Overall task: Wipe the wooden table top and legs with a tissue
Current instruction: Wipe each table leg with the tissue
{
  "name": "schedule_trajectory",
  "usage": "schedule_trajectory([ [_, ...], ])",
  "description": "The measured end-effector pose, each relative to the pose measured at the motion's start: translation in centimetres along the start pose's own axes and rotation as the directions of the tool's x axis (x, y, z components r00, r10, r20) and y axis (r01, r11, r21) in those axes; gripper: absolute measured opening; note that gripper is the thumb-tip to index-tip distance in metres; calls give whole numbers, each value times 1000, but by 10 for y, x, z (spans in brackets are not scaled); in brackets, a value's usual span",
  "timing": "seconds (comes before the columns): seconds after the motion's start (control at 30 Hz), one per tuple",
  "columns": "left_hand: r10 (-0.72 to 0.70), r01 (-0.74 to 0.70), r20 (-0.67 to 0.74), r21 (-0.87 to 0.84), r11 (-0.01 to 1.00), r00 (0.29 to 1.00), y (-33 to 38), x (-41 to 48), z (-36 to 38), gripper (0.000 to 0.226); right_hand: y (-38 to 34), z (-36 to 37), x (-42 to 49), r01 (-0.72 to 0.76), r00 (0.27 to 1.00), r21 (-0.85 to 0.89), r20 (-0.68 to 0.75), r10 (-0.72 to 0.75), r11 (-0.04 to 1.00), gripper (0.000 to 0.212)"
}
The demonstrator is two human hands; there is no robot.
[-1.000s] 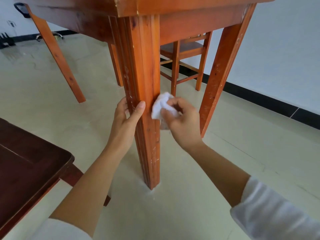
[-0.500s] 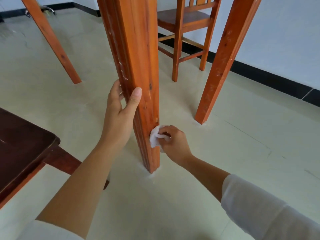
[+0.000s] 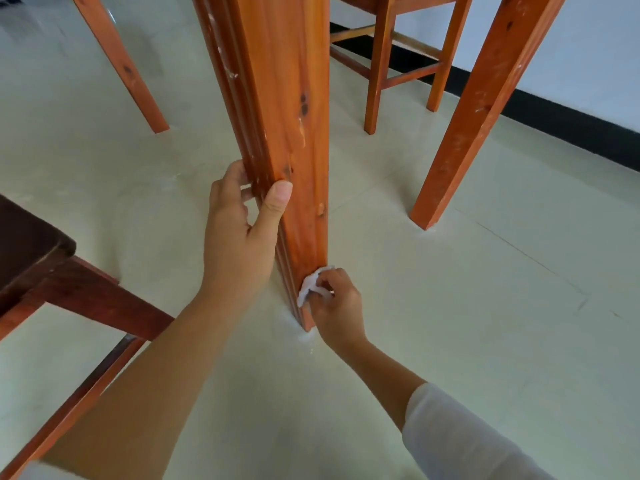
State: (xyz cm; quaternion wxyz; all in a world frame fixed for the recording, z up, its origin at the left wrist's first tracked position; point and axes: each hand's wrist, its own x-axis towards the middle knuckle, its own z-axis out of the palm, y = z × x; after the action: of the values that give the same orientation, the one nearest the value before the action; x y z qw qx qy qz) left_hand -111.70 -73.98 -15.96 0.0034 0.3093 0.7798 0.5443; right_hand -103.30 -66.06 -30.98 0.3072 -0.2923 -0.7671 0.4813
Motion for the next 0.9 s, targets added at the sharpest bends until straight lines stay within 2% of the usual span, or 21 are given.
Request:
schedule_trajectory([
  [0.07,23,-23,-16,12,1000,1000,-3,0,1,52,19,1,0,-171,972,-112,146,186,979,12],
  [0.13,14,-14,-20,6,1000,1000,-3,-1,2,53,23,-7,5,-240,955,-136,144,259,961,13],
  [0.23,10,-9,-35,7,1000,999,-4,-2,4,58,2,-15,11,-192,980,99,-32,196,976,7],
  [0.33,24,-24,-49,11,1000,999,-6,0,5,58,-11,0,4,-102,988,229,-91,125,968,4],
  [0.37,26,-26,-53,14,1000,998,-7,0,5,58,-8,9,-2,-115,986,245,-90,140,963,6],
  [0.43,36,-35,-71,13,999,997,-10,0,7,55,9,25,-14,-231,966,273,-46,253,934,13],
  [0.57,63,-65,-130,-12,998,989,-13,0,14,56,55,43,-29,-538,841,145,163,516,831,20],
  [0.63,71,-76,-152,-25,997,986,-13,-1,17,62,67,43,-25,-640,768,176,169,618,748,15],
  [0.7,77,-83,-162,-35,996,984,-13,-1,19,68,74,45,-18,-687,719,225,73,691,691,6],
  [0.77,88,-95,-166,-37,995,982,-14,-1,19,69,79,51,-14,-709,684,275,44,728,650,7],
  [0.83,95,-104,-169,-45,994,981,-15,0,19,67,87,58,-14,-755,629,320,106,770,572,10],
  [0.9,102,-111,-171,-43,993,980,-16,1,19,67,96,60,-14,-806,574,294,173,800,514,11],
])
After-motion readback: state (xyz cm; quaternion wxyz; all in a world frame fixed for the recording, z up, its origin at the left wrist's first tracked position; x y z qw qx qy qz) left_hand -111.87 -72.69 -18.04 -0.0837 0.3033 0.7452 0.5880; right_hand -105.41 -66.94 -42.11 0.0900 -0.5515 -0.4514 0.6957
